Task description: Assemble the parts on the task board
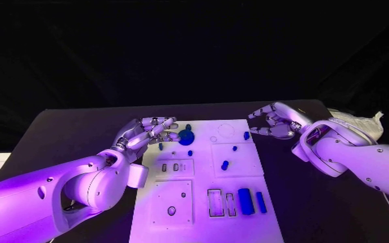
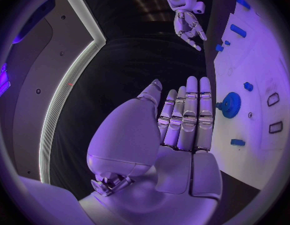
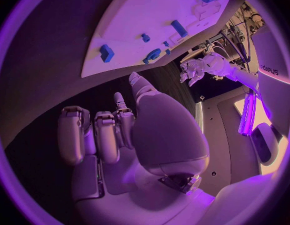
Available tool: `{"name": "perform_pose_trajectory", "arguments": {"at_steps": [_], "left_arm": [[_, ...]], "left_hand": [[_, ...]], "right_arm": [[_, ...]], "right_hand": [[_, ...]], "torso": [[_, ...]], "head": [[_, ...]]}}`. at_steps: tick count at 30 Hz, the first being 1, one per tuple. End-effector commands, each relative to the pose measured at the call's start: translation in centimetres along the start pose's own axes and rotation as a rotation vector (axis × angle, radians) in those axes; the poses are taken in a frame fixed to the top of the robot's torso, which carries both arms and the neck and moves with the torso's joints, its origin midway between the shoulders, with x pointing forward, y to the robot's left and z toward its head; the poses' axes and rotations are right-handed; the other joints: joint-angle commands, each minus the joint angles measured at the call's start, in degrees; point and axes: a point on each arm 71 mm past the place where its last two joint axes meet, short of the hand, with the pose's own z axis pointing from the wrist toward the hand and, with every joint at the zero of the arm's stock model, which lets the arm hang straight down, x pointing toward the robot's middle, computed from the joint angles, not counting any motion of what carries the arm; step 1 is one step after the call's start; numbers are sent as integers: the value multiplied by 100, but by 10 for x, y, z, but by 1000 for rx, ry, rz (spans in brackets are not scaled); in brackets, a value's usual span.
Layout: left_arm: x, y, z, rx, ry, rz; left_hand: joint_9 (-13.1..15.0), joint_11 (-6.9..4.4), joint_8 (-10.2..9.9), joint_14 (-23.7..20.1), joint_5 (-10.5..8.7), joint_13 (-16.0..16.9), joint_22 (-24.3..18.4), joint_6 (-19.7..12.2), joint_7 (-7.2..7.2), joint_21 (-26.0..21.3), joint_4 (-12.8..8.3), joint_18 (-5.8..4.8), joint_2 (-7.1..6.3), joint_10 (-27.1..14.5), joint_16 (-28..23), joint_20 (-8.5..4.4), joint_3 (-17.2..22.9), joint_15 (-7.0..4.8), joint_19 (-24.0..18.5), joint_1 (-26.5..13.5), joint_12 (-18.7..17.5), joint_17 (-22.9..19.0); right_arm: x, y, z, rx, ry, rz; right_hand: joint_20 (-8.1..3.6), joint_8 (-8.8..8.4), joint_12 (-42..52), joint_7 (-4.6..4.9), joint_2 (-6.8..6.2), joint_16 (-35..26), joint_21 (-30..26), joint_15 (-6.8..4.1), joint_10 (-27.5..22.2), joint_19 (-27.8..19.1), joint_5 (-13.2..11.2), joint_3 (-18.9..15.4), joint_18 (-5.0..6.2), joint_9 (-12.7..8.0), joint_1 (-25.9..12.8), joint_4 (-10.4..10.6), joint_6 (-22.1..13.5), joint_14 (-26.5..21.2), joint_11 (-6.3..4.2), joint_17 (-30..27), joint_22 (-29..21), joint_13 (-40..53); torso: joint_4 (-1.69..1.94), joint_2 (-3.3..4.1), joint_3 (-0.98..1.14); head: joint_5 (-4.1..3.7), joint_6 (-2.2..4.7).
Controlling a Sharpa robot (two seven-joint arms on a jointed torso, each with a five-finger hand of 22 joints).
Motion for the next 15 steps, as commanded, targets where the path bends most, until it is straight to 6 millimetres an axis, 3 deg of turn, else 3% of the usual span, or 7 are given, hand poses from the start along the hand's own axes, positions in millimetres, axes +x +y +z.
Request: {"name": "perform_pose_trajectory", "arguments": {"at_steps": [1, 3, 9, 15], "left_arm": [[2, -1, 1, 7, 21, -13], [2, 0, 1, 6, 20, -13], [2, 0, 1, 6, 21, -13], [2, 1, 2, 5, 22, -14]], "left_hand": [[-6, 28, -27, 43, -5, -3, -5, 12, 29, -28, -28, 63, 10, 26, -34, 3, 7, 3, 45, 52, -32, 9], [-6, 28, -27, 43, -5, -3, -5, 12, 29, -28, -28, 63, 10, 26, -34, 3, 7, 3, 45, 52, -32, 9], [-6, 28, -27, 43, -5, -3, -5, 12, 29, -28, -28, 63, 10, 26, -34, 3, 7, 3, 45, 52, -32, 9], [-6, 28, -27, 43, -5, -3, -5, 12, 29, -28, -28, 63, 10, 26, -34, 3, 7, 3, 45, 52, -32, 9]], "right_arm": [[4, -4, -1, -4, 23, 31], [6, -8, 0, 6, 23, 31], [13, -12, 4, 25, 35, 29], [25, -15, 8, 38, 59, 22]], "right_hand": [[-2, -3, -16, -6, -17, 18, -19, -5, 86, -47, -35, 4, -43, -4, 68, -53, 33, 559, 9, 1339, 138, 809], [-2, -4, -15, -6, -15, 19, -18, -5, 87, -46, -38, 5, -43, -4, 72, -56, 32, 559, 10, 1341, 140, 809], [-3, -4, -8, -5, -10, 22, -17, -5, 91, -43, -52, 9, -44, -5, 91, -71, 29, 561, 10, 1350, 143, 815], [-3, 4, -3, -3, 1, 28, -18, -5, 96, -43, -77, 35, -43, -2, 207, -176, 40, 565, 10, 1366, 144, 821]], "torso": [[3, 9, 10], [-1, 11, 15], [8, 6, -1], [10, 2, -2]], "head": [[-43, 8], [-60, -4], [-70, -35], [-54, -66]]}}
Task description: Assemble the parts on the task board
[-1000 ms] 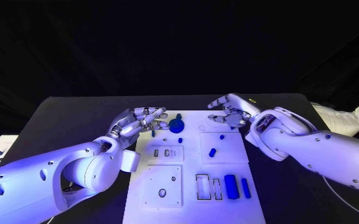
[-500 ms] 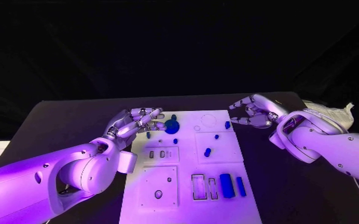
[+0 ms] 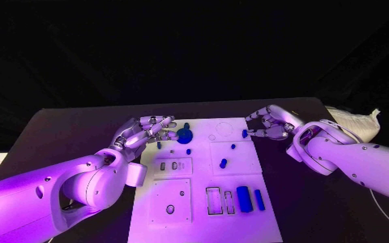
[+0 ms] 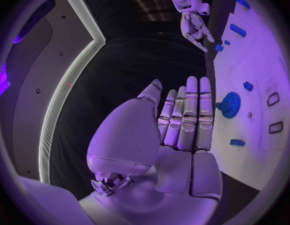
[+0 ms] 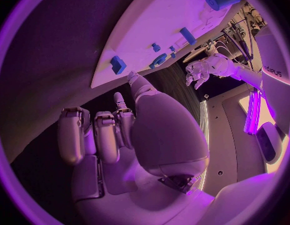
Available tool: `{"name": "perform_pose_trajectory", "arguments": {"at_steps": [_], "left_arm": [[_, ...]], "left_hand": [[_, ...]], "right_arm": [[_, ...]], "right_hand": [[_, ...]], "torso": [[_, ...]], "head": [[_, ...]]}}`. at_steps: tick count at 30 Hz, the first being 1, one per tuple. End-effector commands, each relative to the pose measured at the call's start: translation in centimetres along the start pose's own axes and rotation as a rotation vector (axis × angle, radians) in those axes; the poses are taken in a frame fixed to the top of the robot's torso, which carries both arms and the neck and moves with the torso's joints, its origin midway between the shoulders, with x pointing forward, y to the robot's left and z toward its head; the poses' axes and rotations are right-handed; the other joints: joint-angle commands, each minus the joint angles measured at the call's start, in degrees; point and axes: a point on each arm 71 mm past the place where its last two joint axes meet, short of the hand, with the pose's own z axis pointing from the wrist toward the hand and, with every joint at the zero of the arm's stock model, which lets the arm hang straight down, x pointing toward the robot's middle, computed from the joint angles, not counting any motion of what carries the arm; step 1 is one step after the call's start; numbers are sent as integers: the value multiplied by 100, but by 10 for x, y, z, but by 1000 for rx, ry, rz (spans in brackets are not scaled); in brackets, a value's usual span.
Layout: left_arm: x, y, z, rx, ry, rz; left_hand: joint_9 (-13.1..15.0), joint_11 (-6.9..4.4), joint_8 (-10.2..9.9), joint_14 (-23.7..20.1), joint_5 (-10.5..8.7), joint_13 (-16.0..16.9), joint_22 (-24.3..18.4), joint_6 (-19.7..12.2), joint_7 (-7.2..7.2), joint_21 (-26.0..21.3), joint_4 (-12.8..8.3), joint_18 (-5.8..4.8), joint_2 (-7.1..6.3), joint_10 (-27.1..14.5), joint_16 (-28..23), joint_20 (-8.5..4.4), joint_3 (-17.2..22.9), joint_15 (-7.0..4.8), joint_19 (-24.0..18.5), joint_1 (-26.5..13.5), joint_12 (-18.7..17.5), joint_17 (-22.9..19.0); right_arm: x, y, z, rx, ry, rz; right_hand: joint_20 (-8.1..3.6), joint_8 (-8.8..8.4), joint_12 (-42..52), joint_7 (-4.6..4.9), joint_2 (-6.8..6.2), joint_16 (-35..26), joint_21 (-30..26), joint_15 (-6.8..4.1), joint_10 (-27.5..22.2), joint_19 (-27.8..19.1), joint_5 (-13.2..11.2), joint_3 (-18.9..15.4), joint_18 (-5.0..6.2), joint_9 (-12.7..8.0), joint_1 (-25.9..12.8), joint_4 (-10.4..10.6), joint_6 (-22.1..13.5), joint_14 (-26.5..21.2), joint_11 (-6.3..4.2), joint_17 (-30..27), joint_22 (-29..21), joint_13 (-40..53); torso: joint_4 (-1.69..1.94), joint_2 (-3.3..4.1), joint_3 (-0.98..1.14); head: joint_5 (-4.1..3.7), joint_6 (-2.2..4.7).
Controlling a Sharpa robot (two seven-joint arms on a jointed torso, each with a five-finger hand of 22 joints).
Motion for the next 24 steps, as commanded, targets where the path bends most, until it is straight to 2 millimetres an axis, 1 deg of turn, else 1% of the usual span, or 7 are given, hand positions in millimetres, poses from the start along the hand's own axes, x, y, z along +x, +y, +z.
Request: {"name": "perform_pose_trajectory", "arguments": {"at_steps": [1, 5, 7, 9, 16, 20, 24], "left_arm": [[2, 0, 1, 6, 20, -12], [1, 0, 1, 5, 19, -11], [1, 0, 1, 4, 19, -11], [1, 0, 1, 4, 19, -11], [1, 0, 1, 4, 19, -12], [1, 0, 1, 4, 19, -11], [1, 0, 1, 3, 19, -12]], "left_hand": [[-6, 28, -28, 44, -5, -3, -6, 12, 29, -28, -28, 63, 10, 26, -34, 3, 7, 3, 45, 52, -32, 10], [-6, 28, -28, 44, -5, -3, -6, 12, 29, -28, -28, 63, 10, 26, -34, 3, 7, 3, 45, 52, -32, 10], [-6, 28, -28, 44, -5, -3, -6, 12, 29, -28, -28, 63, 10, 26, -34, 3, 7, 3, 45, 52, -32, 10], [-6, 28, -28, 44, -5, -3, -6, 12, 29, -28, -28, 63, 10, 26, -34, 3, 7, 3, 45, 52, -32, 10], [-6, 28, -28, 44, -5, -3, -6, 12, 29, -28, -28, 63, 10, 26, -34, 3, 7, 3, 45, 52, -32, 10], [-6, 28, -28, 44, -5, -3, -6, 12, 29, -28, -28, 63, 10, 26, -34, 3, 7, 3, 45, 52, -32, 10], [-6, 28, -28, 44, -5, -3, -6, 12, 29, -28, -28, 63, 10, 26, -34, 3, 7, 3, 45, 52, -32, 10]], "right_arm": [[8, -1, 1, 2, 35, -5], [13, -2, 2, 12, 45, -3], [16, -2, 3, 16, 51, -2], [18, -3, 4, 19, 57, -1], [23, -3, 6, 26, 68, -5], [24, -4, 7, 32, 69, -6], [25, -5, 8, 36, 70, -7]], "right_hand": [[-3, 4, 1, -3, 11, 29, -18, -5, 98, -42, -34, 4, -43, -1, 71, -38, 42, 565, 10, 1366, 145, 824], [-3, 10, 10, -3, 27, 32, -17, -5, 104, -41, -40, 13, -43, 2, 85, -52, 57, 567, 10, 1374, 146, 830], [-3, 15, 14, -4, 39, 32, -14, -5, 107, -36, -42, 21, -45, 4, 94, -61, 70, 567, 9, 1374, 153, 834], [-3, 20, 12, -5, 53, 33, -16, -6, 106, -38, -42, 30, -44, 7, 103, -70, 86, 568, 8, 1377, 150, 832], [-6, 39, 29, -10, 95, 38, -10, -9, 116, -28, -43, 58, -47, 14, 121, -96, 147, 572, 3, 1392, 164, 846], [-9, 56, 39, -18, 137, 41, -5, -15, 123, -21, -53, 83, -49, 21, 119, -106, 208, 574, -4, 1401, 173, 854], [-21, 79, 51, -42, 244, 45, -1, -31, 132, -14, -253, 168, -50, 26, 135, -134, 320, 576, -24, 1409, 183, 864]], "torso": [[1, -5, -5], [-1, -5, -4], [0, -4, -7], [3, -6, -12], [3, -9, -12], [-2, -9, -9], [-2, -10, -6]], "head": [[20, -15], [2, 8], [17, -3], [11, -17], [8, -16], [24, -34], [43, -43]]}}
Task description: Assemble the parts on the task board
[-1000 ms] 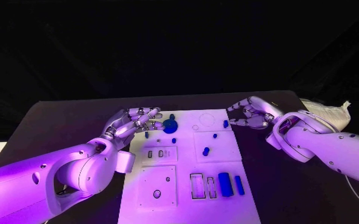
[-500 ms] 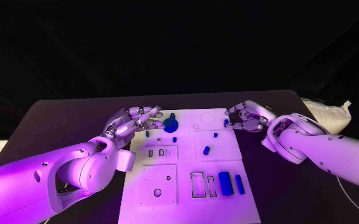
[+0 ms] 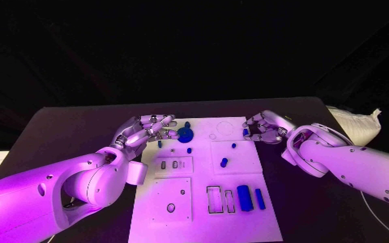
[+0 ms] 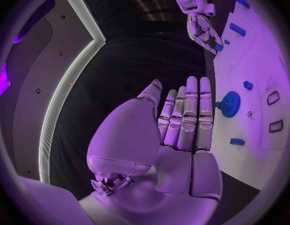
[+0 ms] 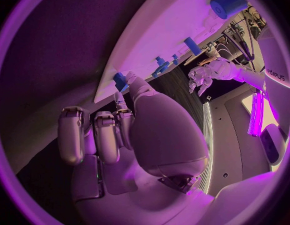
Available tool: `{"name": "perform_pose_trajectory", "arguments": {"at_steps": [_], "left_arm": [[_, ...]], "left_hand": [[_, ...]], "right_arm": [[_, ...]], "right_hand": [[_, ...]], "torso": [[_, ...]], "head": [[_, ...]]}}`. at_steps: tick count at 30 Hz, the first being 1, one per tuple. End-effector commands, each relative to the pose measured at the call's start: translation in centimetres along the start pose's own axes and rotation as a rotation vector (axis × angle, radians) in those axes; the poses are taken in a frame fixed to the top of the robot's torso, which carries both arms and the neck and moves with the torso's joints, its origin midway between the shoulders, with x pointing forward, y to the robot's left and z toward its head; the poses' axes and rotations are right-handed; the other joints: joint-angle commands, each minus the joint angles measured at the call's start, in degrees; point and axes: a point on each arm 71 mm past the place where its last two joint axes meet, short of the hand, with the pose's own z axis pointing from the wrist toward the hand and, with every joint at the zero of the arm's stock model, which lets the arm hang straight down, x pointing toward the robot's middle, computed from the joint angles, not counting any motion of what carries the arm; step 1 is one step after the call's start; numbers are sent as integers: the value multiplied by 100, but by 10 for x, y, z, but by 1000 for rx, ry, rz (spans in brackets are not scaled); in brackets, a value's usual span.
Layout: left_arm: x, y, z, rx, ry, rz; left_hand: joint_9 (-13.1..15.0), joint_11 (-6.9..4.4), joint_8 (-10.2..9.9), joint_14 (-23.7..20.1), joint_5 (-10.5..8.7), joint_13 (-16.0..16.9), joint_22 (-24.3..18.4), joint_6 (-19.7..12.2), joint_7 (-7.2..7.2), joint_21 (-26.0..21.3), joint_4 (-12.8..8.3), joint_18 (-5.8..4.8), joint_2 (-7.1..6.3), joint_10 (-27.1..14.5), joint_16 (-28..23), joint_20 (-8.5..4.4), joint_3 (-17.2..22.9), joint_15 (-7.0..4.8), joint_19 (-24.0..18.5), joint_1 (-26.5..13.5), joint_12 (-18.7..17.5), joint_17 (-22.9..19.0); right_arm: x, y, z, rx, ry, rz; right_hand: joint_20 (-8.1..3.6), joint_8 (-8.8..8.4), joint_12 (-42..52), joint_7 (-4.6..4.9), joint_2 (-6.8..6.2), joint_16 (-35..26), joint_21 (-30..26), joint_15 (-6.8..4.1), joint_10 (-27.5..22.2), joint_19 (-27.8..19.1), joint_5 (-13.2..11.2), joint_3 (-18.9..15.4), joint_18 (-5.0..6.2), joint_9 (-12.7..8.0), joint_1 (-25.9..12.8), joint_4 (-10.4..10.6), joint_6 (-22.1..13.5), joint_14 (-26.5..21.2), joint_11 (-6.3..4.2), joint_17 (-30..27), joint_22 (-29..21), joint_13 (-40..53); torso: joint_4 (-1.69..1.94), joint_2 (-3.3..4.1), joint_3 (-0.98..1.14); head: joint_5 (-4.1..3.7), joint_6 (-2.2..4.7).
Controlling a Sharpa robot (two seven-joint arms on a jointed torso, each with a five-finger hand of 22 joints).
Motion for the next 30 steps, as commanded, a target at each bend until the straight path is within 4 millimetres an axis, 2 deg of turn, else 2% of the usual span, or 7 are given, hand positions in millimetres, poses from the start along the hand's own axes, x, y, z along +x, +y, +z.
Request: {"name": "perform_pose_trajectory", "arguments": {"at_steps": [1, 22, 30], "left_arm": [[3, 0, 0, 5, 21, -12], [2, -1, 0, 4, 21, -12], [3, -1, 0, 4, 21, -12]], "left_hand": [[-6, 28, -28, 44, -5, -3, -6, 12, 29, -28, -28, 63, 10, 26, -34, 3, 7, 3, 45, 52, -32, 6], [-6, 28, -28, 44, -5, -3, -6, 12, 29, -28, -28, 63, 10, 26, -34, 3, 7, 3, 45, 52, -32, 6], [-6, 28, -28, 44, -5, -3, -6, 12, 29, -28, -28, 63, 10, 26, -34, 3, 7, 3, 45, 52, -32, 6]], "right_arm": [[2, 0, 0, 5, 19, -12], [7, -1, 2, 15, 37, -13], [7, -1, 3, 26, 26, -12]], "right_hand": [[-21, 18, 16, 1, 93, 21, -1, -31, 132, -14, -68, 38, -51, 6, -16, -3, 56, 576, -25, 1410, 185, 844], [-77, 88, 58, -105, 149, 29, 13, -101, 163, 9, -156, 124, -57, 26, -106, -35, 381, 581, -111, 1433, 218, 879], [-143, 194, 81, -227, 264, 33, 20, -181, 184, 23, -152, 195, -59, 69, -197, -14, 685, 584, -211, 1445, 237, 900]], "torso": [[-3, 0, 5], [-2, -1, 9], [-3, -1, 11]], "head": [[17, -13], [7, -37], [10, -42]]}}
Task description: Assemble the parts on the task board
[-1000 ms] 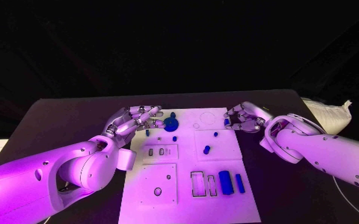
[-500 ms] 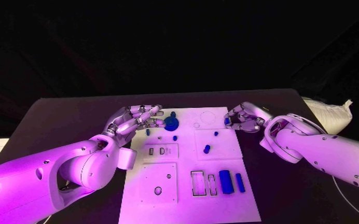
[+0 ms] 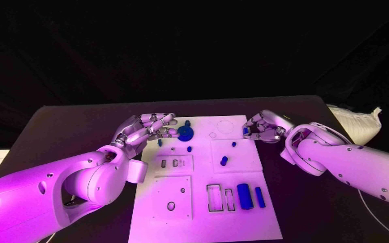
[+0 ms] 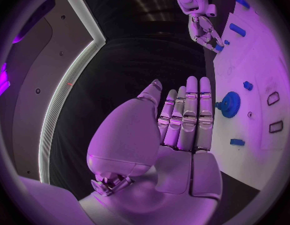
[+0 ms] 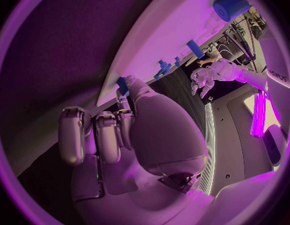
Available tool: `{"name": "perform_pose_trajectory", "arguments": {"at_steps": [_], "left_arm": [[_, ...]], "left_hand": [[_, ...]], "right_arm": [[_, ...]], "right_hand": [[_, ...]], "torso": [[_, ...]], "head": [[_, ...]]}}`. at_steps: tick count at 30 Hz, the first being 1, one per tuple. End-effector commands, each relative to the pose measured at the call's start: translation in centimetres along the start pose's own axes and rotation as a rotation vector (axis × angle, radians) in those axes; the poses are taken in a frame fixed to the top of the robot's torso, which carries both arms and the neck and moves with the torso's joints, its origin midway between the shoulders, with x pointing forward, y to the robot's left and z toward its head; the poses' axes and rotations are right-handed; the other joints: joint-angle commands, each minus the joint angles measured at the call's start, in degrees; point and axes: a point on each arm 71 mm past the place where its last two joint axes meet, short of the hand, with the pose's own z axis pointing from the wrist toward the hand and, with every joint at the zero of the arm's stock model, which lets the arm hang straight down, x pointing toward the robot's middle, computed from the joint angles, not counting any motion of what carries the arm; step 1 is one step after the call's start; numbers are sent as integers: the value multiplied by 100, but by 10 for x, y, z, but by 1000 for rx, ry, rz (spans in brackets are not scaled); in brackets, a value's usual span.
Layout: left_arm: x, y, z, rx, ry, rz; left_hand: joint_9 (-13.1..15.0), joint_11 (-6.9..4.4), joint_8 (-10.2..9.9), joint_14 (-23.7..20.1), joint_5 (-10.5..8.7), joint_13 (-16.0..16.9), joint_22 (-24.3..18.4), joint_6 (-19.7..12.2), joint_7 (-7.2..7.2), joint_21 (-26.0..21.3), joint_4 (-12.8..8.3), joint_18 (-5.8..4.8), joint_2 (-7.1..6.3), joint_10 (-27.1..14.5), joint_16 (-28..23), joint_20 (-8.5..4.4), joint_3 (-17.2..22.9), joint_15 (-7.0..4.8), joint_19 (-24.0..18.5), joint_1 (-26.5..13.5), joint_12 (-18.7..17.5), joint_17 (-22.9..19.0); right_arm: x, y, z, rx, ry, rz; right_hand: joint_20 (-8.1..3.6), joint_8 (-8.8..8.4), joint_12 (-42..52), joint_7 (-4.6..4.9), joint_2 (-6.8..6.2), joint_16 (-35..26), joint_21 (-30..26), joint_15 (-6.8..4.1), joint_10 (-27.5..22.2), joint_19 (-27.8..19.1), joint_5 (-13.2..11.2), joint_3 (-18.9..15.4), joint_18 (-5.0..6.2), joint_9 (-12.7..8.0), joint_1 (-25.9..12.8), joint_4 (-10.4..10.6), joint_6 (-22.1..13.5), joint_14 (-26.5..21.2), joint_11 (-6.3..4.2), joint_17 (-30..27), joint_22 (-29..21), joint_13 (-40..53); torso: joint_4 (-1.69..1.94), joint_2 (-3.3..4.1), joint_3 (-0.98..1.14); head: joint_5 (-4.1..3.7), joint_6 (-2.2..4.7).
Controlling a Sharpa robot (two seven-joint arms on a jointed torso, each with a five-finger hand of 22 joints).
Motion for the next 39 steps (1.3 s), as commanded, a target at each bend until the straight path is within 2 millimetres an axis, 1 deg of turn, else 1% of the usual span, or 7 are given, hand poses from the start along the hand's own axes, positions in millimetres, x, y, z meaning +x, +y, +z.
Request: {"name": "perform_pose_trajectory", "arguments": {"at_steps": [1, 8, 14, 23, 29, 31, 39], "left_arm": [[2, -1, 0, 5, 20, -12], [2, -1, 0, 6, 19, -11], [0, -1, 0, 6, 15, -10], [-11, 2, 4, -6, -19, -30], [-13, 3, 5, -9, -24, -39], [-13, 3, 6, -9, -24, -41], [-14, 5, 8, -13, -27, -46]], "left_hand": [[-6, 28, -28, 44, -5, -3, -7, 12, 29, -28, -28, 63, 10, 26, -35, 3, 7, 3, 45, 52, -32, 7], [-6, 28, -28, 44, -5, -3, -7, 12, 29, -28, -28, 63, 10, 26, -35, 3, 7, 3, 45, 52, -32, 7], [-6, 28, -28, 44, -5, -3, -7, 12, 29, -28, -28, 63, 10, 26, -35, 3, 7, 3, 45, 52, -32, 7], [-6, 28, -38, 47, -4, -3, -10, 14, 27, -30, -39, 62, 13, 31, -57, 2, 22, 3, 44, 47, -46, 21], [-6, 28, -38, 47, -4, -3, -10, 14, 27, -30, -39, 62, 13, 31, -57, 2, 22, 3, 44, 47, -46, 21], [-6, 28, -38, 47, -4, -3, -10, 14, 27, -30, -39, 62, 13, 31, -57, 2, 22, 3, 44, 47, -46, 21], [-6, 28, -39, 47, -4, -3, -10, 14, 27, -30, -41, 62, 13, 32, -59, 2, 23, 4, 44, 46, -48, 23]], "right_arm": [[3, 0, 0, 12, 7, -9], [1, 3, 0, 17, -31, -6], [0, 18, 0, -1, -48, 7], [12, 75, 3, -94, -20, 28], [35, 120, 12, -194, 31, -6], [45, 134, 14, -214, 61, -26], [81, 155, 25, -209, 141, -65]], "right_hand": [[-47, 65, 31, -51, 76, 35, 21, -68, 197, 4, 1, 57, -60, 46, -32, -10, 118, 585, -72, 1450, 236, 913], [-102, 107, 52, -119, 175, 40, 27, -125, 216, 16, -17, 144, -63, 78, -10, -52, 231, 588, -135, 1463, 252, 932], [-116, 112, 70, -130, 203, 42, 31, -137, 228, 25, -28, 172, -66, 85, -9, -62, 247, 589, -145, 1469, 263, 946], [-127, 110, 109, -134, 209, 46, 33, -145, 251, 28, -62, 179, -67, 91, -39, -59, 252, 592, -151, 1480, 267, 976], [-136, 106, 145, -136, 204, 48, 32, -150, 272, 27, -96, 176, -67, 95, -78, -51, 252, 593, -154, 1485, 265, 1003], [-140, 91, 145, -132, 184, 49, 31, -151, 273, 26, -108, 169, -67, 93, -104, -49, 233, 593, -152, 1488, 265, 1004], [-141, 41, 94, -110, 153, 37, 10, -142, 248, -2, -39, 164, -59, 85, -191, -25, 175, 586, -136, 1457, 224, 970]], "torso": [[2, 0, 1], [0, -4, 0], [3, -18, -13], [3, -88, -57], [25, -119, -102], [46, -131, -119], [88, -180, -171]], "head": [[6, -1], [31, -12], [34, 1], [86, -23], [158, -55], [167, -71], [254, -140]]}}
